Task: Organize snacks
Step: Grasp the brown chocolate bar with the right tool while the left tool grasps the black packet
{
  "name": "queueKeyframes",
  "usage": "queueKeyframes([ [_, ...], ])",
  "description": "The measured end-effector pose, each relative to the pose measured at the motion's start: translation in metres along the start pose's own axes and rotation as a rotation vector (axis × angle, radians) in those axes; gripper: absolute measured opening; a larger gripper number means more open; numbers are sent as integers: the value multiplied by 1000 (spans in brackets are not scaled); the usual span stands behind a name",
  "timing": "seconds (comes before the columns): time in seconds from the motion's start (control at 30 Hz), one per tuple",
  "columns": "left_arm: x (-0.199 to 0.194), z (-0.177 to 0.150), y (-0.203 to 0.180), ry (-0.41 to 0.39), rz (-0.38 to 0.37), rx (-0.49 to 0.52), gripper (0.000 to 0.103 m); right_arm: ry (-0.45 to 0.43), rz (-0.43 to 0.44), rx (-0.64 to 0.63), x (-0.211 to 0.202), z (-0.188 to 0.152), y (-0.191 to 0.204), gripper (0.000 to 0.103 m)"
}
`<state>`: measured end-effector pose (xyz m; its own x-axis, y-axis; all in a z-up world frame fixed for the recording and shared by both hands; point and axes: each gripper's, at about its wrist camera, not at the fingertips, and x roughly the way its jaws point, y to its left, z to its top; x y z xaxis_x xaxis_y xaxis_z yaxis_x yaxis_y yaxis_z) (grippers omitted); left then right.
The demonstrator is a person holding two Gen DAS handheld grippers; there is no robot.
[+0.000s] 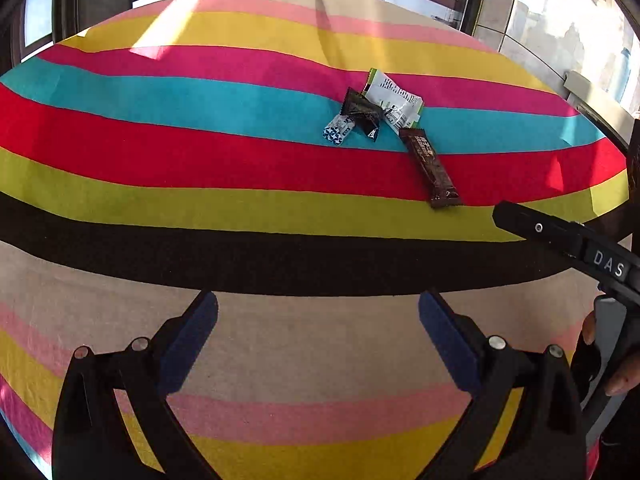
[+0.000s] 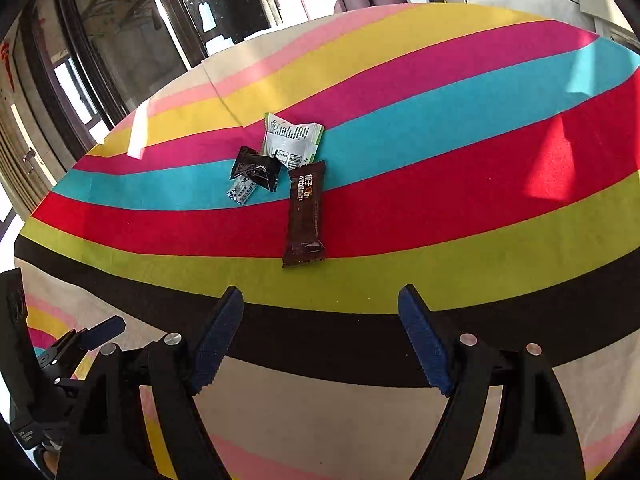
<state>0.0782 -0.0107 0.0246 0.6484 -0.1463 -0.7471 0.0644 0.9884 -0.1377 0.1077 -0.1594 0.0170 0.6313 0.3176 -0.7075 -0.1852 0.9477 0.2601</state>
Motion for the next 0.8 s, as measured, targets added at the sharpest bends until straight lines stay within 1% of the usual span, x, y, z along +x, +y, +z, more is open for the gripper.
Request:
queueKeyframes([
  [0.07, -3, -3, 7, -20, -28, -33, 101, 12, -46, -38, 21, 14, 9, 79],
  [0.17, -9, -5, 14, -49, -33, -75, 101, 35, -95, -103, 49, 31, 23, 79],
  [0.3, -8, -6, 15, -39, -47, -84, 101, 83, -157, -170, 78, 43, 37, 77],
  [0.33, -7, -6, 15, -36, -50, -82, 101, 100, -180, -191, 80, 42, 39, 69],
  [0.37, -7, -6, 14, -35, -53, -79, 101, 104, -158, -202, 77, 40, 41, 52],
  [0.4, -7, -6, 13, -35, -57, -77, 101, 106, -134, -209, 71, 36, 42, 38],
  [0.43, -7, -6, 13, -34, -59, -75, 101, 103, -143, -225, 64, 30, 42, 24],
  [0.47, -7, -6, 13, -34, -59, -75, 101, 89, -145, -240, 56, 22, 43, 24],
  [0.5, -7, -6, 14, -31, -61, -77, 101, 74, -122, -238, 45, 12, 41, 24],
  [0.6, -1, -4, 16, 8, -78, -88, 101, 76, 2, -133, 15, -16, 26, 24],
  [0.63, 2, -2, 17, 26, -87, -94, 101, 75, 19, -106, 7, -24, 20, 24],
  [0.7, 7, 7, 15, 26, -107, -78, 101, 62, 36, -50, -7, -39, 8, 24],
  [0.73, 11, 15, 12, 20, -94, -54, 101, 60, 49, -18, -11, -44, 2, 24],
  [0.8, 20, 37, 5, -14, -25, -3, 101, 31, 68, 35, -19, -47, -7, 24],
])
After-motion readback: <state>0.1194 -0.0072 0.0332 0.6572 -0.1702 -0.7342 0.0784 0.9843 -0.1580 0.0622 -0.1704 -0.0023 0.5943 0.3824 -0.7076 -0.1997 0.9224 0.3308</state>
